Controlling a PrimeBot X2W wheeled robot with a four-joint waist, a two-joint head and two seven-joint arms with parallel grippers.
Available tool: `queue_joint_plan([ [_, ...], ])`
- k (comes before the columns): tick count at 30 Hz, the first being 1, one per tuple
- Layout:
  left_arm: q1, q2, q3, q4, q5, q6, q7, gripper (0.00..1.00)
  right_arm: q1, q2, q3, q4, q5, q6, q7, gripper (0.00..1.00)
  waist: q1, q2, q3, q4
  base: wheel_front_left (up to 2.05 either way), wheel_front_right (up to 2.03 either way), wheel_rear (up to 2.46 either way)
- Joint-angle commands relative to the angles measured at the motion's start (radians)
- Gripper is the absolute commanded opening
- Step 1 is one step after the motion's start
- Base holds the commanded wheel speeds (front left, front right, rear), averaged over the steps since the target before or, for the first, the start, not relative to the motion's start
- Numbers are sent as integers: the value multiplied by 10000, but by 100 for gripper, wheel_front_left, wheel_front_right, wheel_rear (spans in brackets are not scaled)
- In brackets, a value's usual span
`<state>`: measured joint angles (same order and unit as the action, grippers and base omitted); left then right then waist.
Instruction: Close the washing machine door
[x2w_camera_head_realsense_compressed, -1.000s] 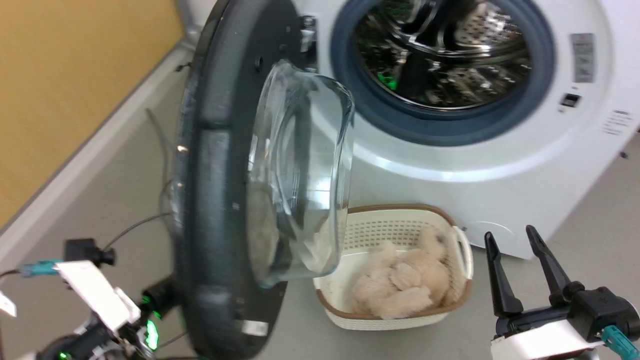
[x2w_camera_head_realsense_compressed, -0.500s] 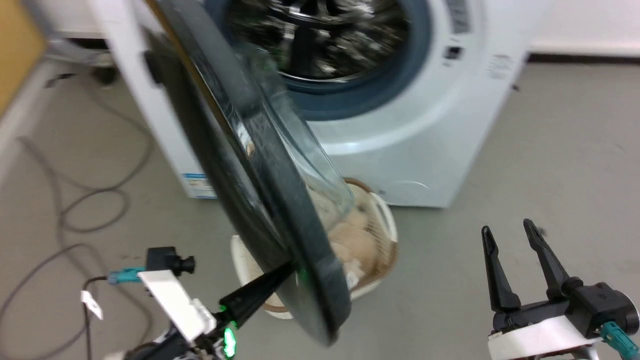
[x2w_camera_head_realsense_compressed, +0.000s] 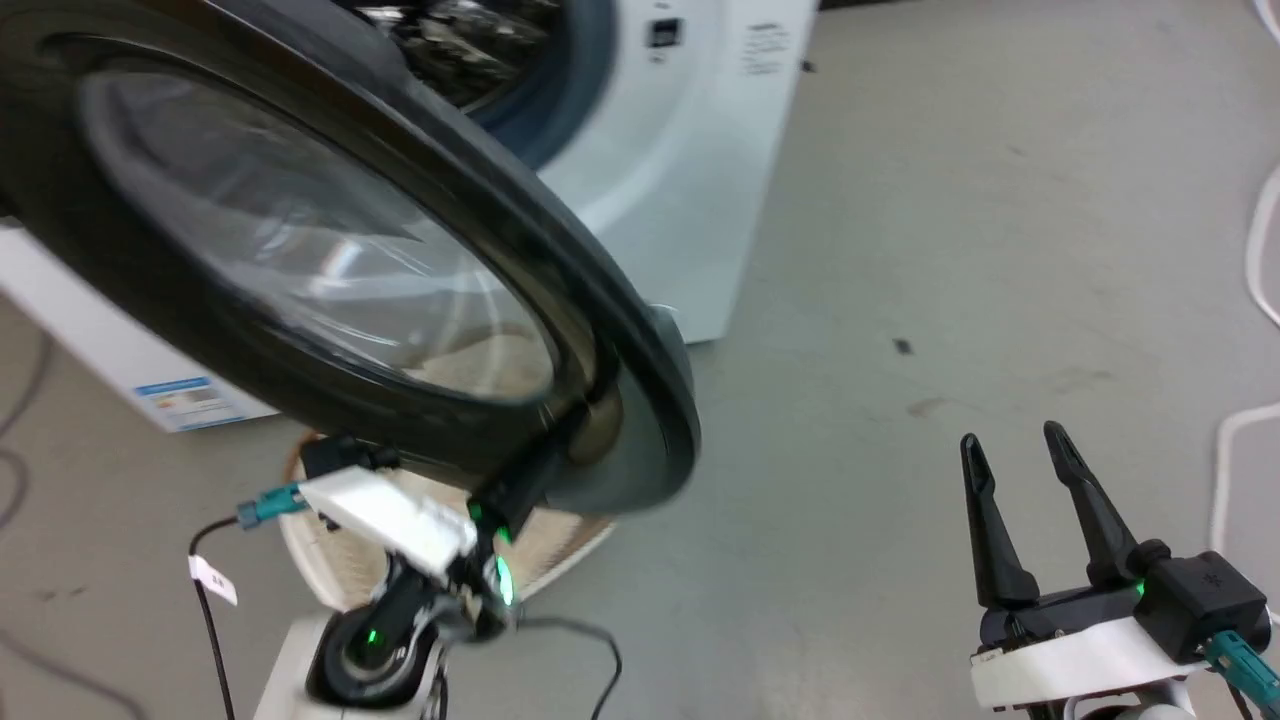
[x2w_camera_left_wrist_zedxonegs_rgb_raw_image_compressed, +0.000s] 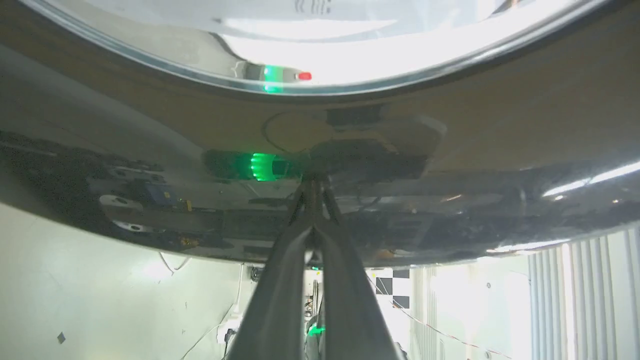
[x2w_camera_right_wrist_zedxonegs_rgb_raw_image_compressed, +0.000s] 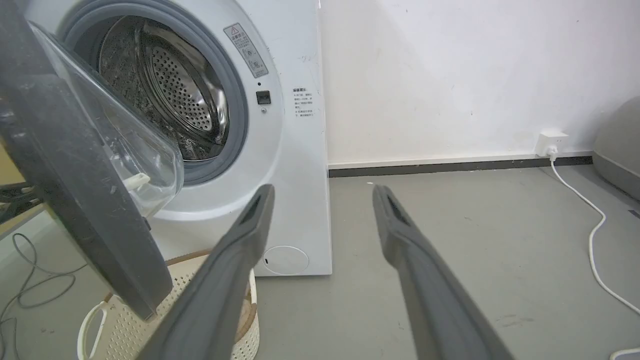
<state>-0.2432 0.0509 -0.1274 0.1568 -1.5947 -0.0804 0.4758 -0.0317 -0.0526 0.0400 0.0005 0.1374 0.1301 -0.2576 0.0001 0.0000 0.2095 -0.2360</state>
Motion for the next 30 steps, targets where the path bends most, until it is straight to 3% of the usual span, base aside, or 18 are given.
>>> queue_joint_plan([
  [1,-411,-6,-97,229,-92,-100,-527,0,-113,24,18,-31,80,6,-42,100,-1,0,255,-488,0,0,0],
  [11,-2194,-6,-898,1748,-525,-383,-3212,0,-163,24,86,-7,254,6,-42,100,-1,0,438,-855,0,0,0],
  [19,-2572,4,-1586,2203,-485,-493,-3945,0,-138,24,-49,15,248,6,-42,100,-1,0,252,-427,0,0,0],
  [24,-1921,619,-2151,1523,749,-499,-4204,0,-43,24,-173,26,162,6,-42,100,-1,0,-111,28,0,0,0],
  [30,-965,2340,-3440,923,3935,-500,-5758,0,148,24,-288,54,33,6,-42,100,-1,0,-667,700,0,0,0],
])
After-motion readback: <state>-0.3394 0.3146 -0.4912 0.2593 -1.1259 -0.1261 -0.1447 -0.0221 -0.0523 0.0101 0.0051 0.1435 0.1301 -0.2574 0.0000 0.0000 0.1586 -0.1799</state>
